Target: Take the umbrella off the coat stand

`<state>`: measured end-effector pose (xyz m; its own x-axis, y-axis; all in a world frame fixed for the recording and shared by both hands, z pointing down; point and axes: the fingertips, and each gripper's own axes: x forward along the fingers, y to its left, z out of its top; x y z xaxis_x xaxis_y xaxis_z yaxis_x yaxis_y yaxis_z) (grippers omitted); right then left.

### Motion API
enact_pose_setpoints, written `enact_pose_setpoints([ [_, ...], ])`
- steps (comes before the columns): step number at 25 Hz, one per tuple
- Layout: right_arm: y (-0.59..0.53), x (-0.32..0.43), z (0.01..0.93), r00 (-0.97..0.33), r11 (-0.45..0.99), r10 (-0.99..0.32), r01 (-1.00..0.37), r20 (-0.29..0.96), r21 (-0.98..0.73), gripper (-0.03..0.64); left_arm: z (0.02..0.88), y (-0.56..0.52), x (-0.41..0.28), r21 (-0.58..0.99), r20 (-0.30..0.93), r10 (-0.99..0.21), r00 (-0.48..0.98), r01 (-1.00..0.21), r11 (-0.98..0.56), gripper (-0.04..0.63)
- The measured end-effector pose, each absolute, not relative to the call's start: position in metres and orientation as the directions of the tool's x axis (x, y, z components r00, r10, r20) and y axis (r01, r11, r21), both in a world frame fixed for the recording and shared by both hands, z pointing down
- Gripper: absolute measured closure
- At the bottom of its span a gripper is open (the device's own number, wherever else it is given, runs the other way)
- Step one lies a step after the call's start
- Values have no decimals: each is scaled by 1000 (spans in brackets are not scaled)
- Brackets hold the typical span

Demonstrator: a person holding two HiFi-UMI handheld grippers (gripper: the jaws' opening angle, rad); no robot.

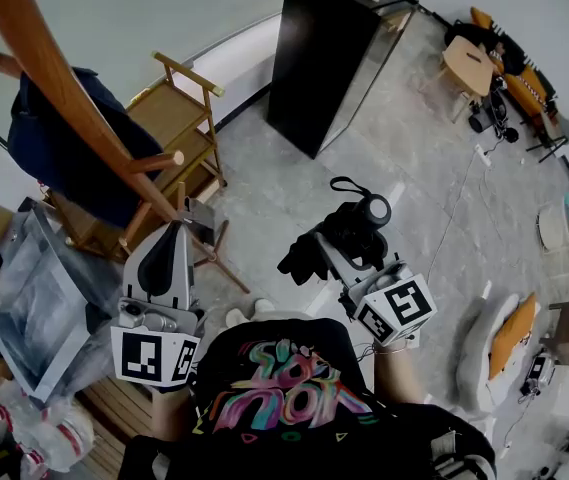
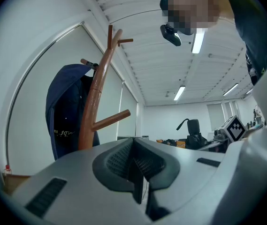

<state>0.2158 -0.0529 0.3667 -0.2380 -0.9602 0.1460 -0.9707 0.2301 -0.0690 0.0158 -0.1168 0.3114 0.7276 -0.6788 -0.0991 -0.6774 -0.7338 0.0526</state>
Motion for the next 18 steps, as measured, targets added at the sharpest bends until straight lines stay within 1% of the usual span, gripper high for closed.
enact_pose_setpoints([
  [18,-58,214,363,-260,252,-955,-965,142,-71,348,309,-114,17,54,-95,-685,722,-684,-728,571],
])
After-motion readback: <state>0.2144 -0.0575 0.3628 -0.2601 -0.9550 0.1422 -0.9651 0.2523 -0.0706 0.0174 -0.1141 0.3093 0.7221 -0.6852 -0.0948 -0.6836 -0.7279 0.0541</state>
